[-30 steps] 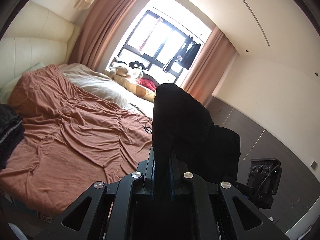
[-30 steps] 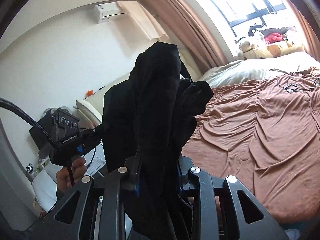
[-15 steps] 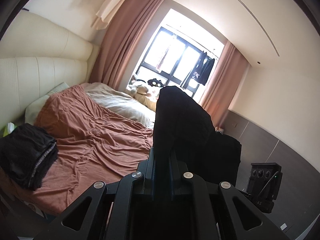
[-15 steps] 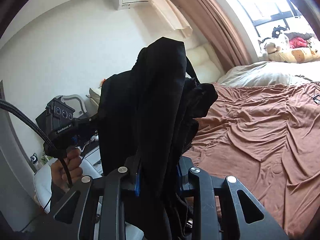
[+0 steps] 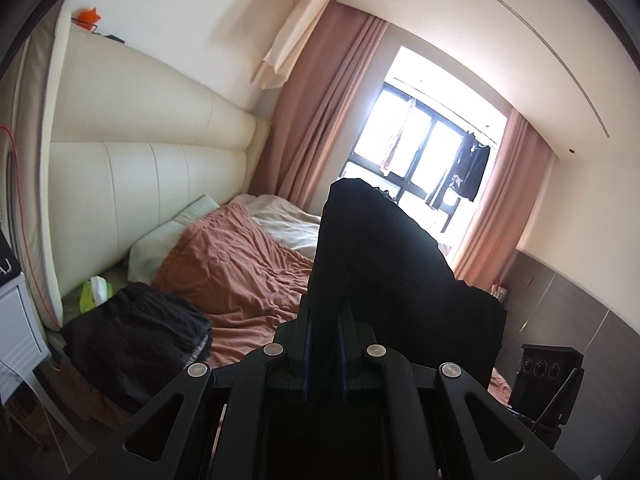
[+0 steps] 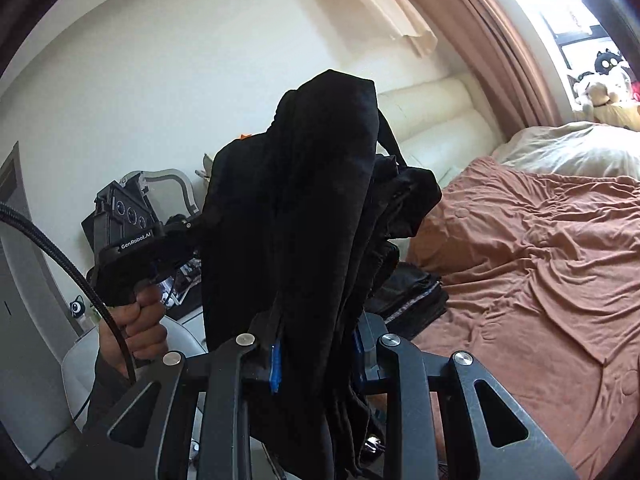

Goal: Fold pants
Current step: 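Carry the lifted black pants with both tools toward the clothes stack by the headboard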

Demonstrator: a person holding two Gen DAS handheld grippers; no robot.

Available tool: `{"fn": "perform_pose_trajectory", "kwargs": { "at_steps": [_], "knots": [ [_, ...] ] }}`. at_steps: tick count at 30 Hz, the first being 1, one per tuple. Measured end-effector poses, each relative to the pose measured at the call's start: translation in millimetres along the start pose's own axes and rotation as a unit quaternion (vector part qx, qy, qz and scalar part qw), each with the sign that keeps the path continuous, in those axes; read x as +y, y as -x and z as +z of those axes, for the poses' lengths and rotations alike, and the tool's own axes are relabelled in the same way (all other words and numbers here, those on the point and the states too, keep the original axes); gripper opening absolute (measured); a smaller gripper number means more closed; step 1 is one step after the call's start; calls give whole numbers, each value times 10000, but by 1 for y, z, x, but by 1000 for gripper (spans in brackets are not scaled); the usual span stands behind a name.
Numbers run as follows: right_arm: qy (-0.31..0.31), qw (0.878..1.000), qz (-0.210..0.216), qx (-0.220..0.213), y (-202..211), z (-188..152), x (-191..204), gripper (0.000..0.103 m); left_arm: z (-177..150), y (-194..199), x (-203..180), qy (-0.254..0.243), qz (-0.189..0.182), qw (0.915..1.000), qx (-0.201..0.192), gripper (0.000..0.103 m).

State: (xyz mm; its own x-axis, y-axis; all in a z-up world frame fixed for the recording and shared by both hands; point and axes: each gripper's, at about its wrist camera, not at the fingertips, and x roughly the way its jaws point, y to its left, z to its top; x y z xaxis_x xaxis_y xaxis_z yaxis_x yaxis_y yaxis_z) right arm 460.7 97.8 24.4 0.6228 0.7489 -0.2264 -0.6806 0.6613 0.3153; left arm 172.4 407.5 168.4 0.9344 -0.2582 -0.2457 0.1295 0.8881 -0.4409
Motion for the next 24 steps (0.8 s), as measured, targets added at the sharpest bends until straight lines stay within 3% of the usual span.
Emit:
{"fn": "perform_pose_trajectory", "kwargs": {
  "at_steps": [17,24],
  "knots": [
    [1,9970,249,739,-219,20,-36,23,22,-59,149,240,1111,9935,-19,11],
    [-189,9944,411,953,-267,18,-41,23,31,-89,188,296,1513,9880,73,10]
  ]
}}
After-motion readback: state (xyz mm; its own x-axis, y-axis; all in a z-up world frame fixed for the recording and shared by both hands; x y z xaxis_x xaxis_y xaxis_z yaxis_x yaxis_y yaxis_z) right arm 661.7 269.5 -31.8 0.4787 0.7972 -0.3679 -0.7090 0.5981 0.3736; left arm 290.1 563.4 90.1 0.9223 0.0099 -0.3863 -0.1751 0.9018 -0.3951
